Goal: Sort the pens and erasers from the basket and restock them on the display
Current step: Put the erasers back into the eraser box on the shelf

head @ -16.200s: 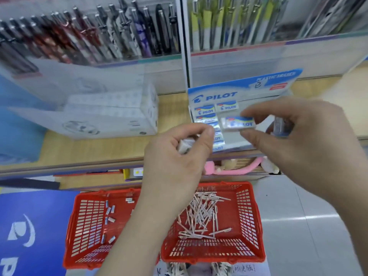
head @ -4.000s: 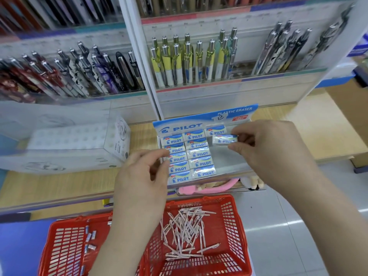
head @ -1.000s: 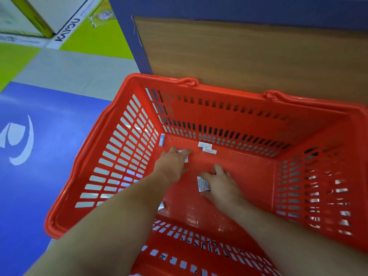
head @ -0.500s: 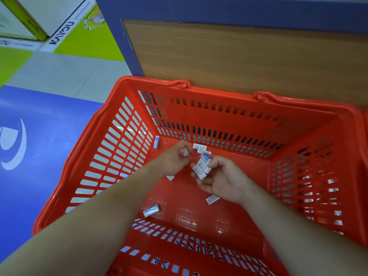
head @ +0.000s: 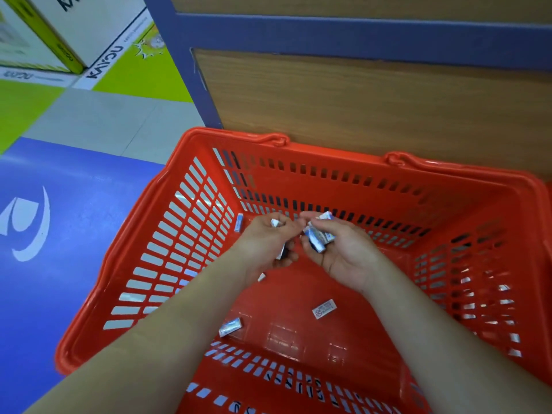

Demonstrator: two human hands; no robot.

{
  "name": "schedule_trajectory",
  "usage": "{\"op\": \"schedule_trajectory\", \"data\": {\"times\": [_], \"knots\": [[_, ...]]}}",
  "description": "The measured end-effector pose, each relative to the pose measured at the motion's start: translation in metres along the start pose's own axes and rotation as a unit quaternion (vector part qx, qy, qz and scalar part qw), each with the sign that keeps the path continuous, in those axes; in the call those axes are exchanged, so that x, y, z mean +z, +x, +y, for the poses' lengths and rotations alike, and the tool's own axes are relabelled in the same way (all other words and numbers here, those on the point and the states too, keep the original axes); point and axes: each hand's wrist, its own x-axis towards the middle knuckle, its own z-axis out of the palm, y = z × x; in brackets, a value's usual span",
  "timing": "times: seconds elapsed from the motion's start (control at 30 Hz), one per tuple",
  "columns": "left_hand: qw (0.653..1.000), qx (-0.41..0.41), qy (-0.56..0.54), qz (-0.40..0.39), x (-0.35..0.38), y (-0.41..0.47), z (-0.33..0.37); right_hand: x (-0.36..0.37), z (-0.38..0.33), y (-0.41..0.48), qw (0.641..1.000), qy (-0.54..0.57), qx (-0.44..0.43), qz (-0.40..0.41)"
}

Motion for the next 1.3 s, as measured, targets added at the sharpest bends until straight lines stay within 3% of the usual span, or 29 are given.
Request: {"op": "schedule_trajectory", "data": {"times": [0.13, 0.37, 0.53, 0.63, 0.7, 0.8, 0.97, 1.3], "knots": [[0.979, 0.114, 0.147, 0.085, 0.009, -0.003, 0.002, 0.011, -0.009, -0.008, 0.992, 0.102, -0.072, 0.025], [0.952, 0.156, 0.202, 0.167, 0.015, -0.085, 0.027, 0.059, -0.02, -0.09, 0.988, 0.121, -0.084, 0.04], [0.977, 0.129, 0.109, 0.129, 0.023, -0.164, 0.094, 0.103, -0.061, -0.167, 0.979, 0.199, -0.05, 0.016], [0.976, 0.129, 0.117, 0.128, 0.031, -0.207, 0.143, 0.122, -0.102, -0.215, 0.967, 0.254, -0.029, 0.019], [0.988, 0.1, 0.025, 0.116, 0.038, -0.235, 0.18, 0.133, -0.134, -0.245, 0.962, 0.269, -0.029, 0.034], [0.992, 0.058, -0.083, 0.075, 0.051, -0.279, 0.236, 0.146, -0.184, -0.296, 0.987, 0.142, -0.017, 0.067], [0.99, 0.14, -0.03, -0.001, 0.089, -0.343, 0.314, 0.168, -0.253, -0.38, 0.992, -0.096, -0.04, 0.068], [0.975, 0.218, -0.031, -0.033, 0.156, -0.4, 0.412, 0.156, -0.368, -0.476, 0.976, -0.144, -0.15, 0.071]]}}
